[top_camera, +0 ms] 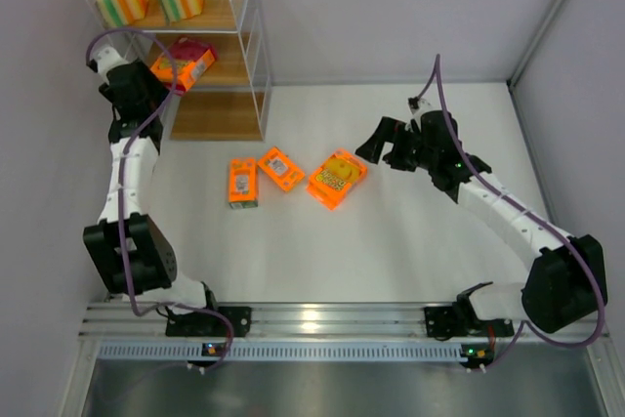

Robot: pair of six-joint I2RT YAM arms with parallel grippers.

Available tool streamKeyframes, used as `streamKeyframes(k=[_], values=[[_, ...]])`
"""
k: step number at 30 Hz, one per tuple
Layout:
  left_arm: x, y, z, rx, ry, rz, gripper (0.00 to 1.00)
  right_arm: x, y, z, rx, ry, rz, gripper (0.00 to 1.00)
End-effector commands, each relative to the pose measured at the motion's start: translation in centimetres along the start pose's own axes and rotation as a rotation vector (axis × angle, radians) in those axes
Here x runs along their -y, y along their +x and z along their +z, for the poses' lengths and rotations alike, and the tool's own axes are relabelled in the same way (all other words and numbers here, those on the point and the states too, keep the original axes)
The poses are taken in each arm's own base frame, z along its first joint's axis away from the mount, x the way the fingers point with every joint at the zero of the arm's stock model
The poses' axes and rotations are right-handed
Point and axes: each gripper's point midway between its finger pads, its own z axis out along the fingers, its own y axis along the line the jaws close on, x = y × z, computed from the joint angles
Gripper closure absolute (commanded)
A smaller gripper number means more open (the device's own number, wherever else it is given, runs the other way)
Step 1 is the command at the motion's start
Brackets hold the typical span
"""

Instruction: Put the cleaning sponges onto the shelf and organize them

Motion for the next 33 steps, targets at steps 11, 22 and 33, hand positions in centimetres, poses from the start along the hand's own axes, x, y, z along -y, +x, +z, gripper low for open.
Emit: streamKeyframes(k=[11, 22, 33], values=[[8.8, -2.8, -10.7, 0.005, 0.566, 0.009, 0.73, -2.1, -1.9, -0.7, 0.058, -0.060, -0.010, 0.00], [16.4, 2.8, -9.8, 0.053, 0.684, 0.238, 0.93, -2.0, -1.6, -0.7, 0.060, -0.054, -0.004, 0.01], [16.8, 2.3, -6.0, 0.187, 0.624, 0.276, 0.94, -1.6, -1.0, -0.3, 0.050, -0.044, 0.004, 0.01]])
